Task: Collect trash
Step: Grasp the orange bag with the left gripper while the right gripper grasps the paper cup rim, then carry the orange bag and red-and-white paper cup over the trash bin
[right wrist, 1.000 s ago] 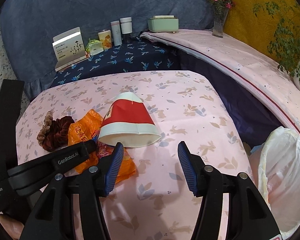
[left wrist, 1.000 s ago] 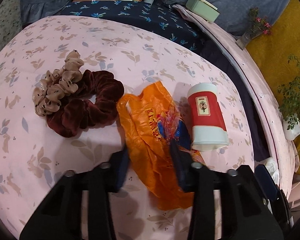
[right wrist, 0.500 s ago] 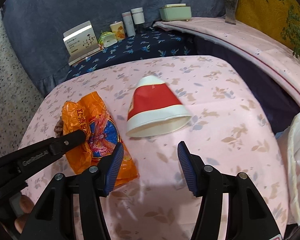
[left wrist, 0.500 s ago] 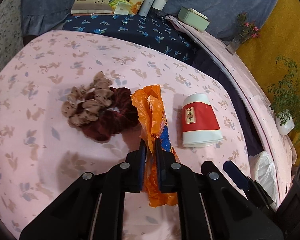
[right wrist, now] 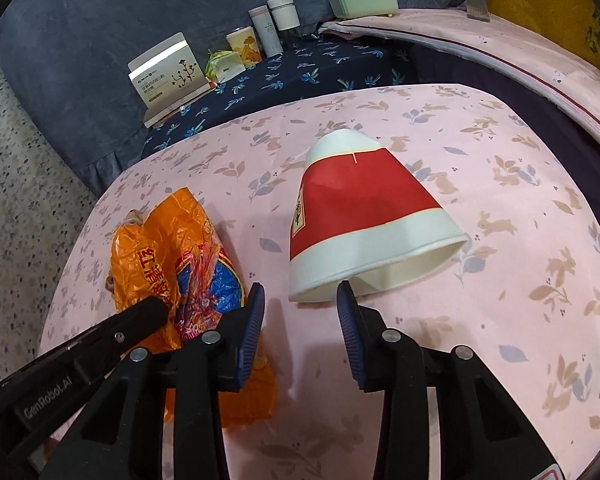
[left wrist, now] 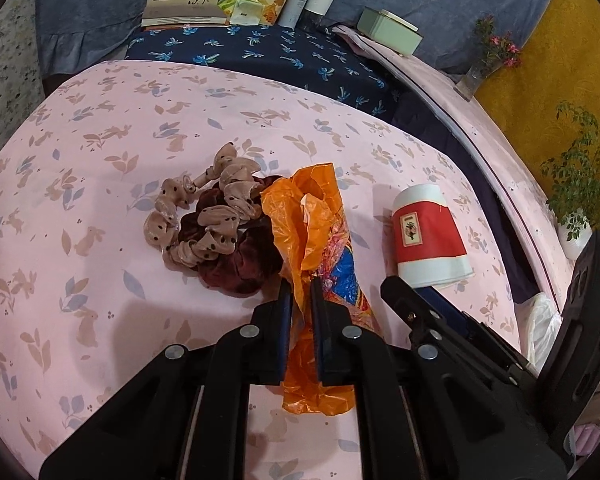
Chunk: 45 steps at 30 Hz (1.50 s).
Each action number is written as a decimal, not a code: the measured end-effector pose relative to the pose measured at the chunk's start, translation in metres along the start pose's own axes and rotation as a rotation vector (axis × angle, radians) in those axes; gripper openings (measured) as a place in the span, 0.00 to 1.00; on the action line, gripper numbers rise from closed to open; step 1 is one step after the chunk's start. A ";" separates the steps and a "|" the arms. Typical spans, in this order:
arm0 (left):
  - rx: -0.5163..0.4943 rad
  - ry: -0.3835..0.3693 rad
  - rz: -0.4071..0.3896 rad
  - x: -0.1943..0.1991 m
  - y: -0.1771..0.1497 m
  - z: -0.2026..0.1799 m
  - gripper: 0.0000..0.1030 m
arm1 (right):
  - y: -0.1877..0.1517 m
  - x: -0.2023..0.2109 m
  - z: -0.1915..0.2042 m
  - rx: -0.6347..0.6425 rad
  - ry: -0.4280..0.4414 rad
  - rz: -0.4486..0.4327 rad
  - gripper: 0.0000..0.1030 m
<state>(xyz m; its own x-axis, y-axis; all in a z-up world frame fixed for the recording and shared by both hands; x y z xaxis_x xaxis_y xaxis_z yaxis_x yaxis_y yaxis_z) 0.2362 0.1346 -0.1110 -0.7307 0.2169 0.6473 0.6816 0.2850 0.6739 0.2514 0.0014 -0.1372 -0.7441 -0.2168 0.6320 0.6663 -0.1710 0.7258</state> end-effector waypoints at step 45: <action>-0.135 -0.050 0.018 0.000 -0.032 -0.106 0.08 | 0.011 0.090 -0.083 -0.154 -0.021 -0.131 0.04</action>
<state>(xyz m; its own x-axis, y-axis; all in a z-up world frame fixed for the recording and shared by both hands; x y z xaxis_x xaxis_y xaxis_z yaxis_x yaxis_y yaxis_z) 0.2189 0.0263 -0.0945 -0.7168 0.2684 0.6435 0.6913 0.1530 0.7062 0.1961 -0.1001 -0.0949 -0.8247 -0.1628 0.5417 0.5621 -0.3419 0.7531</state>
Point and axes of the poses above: each gripper's, at about its wrist camera, not at the fingertips, and x roughly against the way its jaws point, z to its left, y to its top, the point moved 4 cm from there along -x, roughly the way its jaws point, and after that the axes turned 12 degrees about -z, right-handed, at the moved point
